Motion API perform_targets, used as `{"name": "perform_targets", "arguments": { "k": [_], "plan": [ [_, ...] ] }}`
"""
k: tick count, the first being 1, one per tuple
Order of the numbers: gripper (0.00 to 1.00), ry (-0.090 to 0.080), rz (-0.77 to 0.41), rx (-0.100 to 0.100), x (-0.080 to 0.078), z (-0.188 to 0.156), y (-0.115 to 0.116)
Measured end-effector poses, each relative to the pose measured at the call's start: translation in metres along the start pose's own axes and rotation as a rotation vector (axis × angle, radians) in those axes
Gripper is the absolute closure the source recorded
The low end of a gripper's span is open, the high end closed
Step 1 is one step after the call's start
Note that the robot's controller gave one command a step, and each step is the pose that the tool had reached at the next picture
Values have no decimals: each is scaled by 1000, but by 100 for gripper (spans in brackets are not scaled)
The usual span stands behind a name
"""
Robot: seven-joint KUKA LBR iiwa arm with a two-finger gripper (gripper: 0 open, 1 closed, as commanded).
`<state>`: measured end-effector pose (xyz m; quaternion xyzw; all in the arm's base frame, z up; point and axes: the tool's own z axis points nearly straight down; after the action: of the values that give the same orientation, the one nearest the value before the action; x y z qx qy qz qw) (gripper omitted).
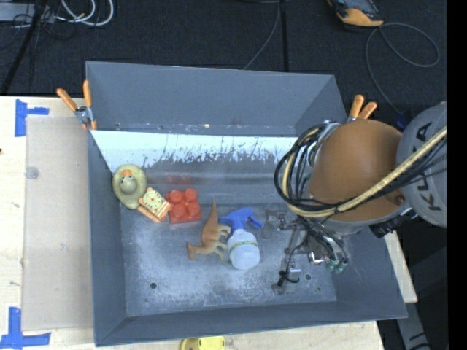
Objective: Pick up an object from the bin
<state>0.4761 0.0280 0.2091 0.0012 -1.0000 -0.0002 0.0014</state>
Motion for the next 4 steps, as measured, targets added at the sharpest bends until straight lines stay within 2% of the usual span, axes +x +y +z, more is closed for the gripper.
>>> {"name": "perform_targets", "arguments": {
  "k": [1,2,3,4],
  "plan": [
    [0,-4,26,0,-30,45,13],
    [0,-3,40,-2,-31,103,-6],
    [0,-5,110,3,-55,125,4],
    [100,-7,15,-2,-97,133,46]
  ]
}}
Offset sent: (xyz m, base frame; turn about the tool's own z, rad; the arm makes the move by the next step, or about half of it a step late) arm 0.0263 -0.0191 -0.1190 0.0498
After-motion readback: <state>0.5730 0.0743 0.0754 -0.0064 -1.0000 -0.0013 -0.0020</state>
